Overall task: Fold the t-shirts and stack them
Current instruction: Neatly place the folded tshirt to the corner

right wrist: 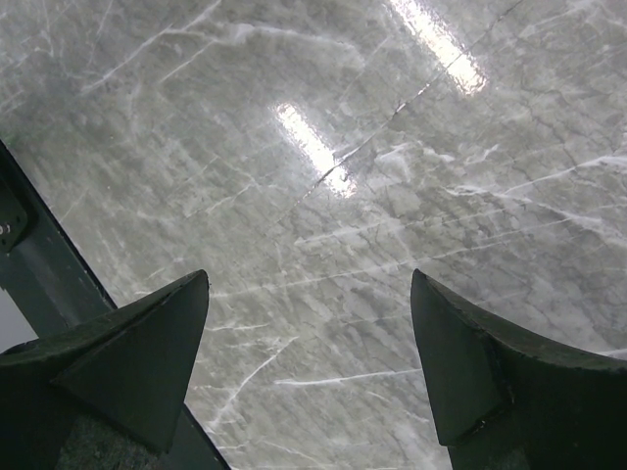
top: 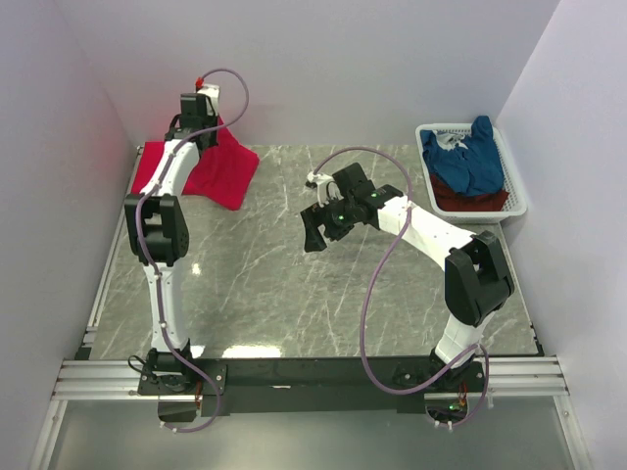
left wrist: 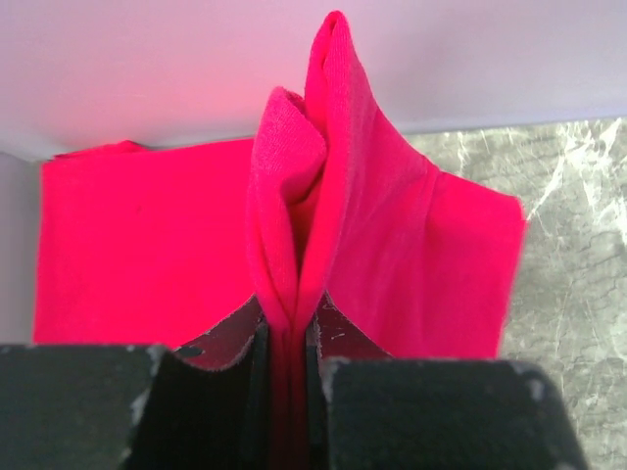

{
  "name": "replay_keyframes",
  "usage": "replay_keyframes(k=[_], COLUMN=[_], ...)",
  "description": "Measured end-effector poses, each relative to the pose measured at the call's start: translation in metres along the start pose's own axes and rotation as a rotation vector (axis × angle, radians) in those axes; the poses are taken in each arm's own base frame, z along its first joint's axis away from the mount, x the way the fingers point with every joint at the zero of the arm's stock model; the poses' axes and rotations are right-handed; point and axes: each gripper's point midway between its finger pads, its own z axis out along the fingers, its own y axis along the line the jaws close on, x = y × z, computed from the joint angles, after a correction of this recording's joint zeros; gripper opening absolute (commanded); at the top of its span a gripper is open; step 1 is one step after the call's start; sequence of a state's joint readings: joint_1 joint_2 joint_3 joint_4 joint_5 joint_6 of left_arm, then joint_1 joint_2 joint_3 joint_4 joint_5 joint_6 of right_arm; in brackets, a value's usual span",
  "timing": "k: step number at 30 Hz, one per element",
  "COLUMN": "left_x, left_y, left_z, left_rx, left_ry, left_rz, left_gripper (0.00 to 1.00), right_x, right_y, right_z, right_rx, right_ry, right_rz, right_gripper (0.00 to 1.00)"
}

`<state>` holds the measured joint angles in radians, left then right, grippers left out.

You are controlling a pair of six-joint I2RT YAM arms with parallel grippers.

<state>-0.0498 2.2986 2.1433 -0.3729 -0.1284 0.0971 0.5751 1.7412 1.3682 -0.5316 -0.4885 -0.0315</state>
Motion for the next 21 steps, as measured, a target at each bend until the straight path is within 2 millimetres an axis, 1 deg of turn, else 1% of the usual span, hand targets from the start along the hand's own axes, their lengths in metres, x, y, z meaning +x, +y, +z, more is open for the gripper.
replay_keyframes(k=[3, 6, 10, 16, 21], left_x=[-0.012, -0.03, -0.048, -0.058, -0.074], left_y=[0.006, 0.012, 0.015, 0.014, 0.016], left_z=[-0.01, -0.024, -0.04, -0.045, -0.051], left_rx=[-0.004, -0.009, -0.003, 0.007, 0.01], left_ry=[-0.021, -0.059, -0.099, -0.117, -0.155], left_rz=[-0.01, -0.017, -0.025, -0.03, -0.033], left_gripper=[0.0, 0.0, 0.0, 0.0, 0.0], right_x=[0.004, 0.008, 0.008, 0.008, 0.008], right_y=[-0.001, -0.001, -0.001, -0.001, -0.001], right_z=[0.001, 0.002, 0.002, 0.002, 0.002], right_rx=[0.0, -0.002, -0.003, -0.003, -0.003], right_ry=[0.009, 0.017, 0.017, 0.017, 0.017], right_rz=[0.004, 0.009, 0.009, 0.009, 0.009], right_gripper=[0.9, 0.9, 0.91, 0.91, 0.91])
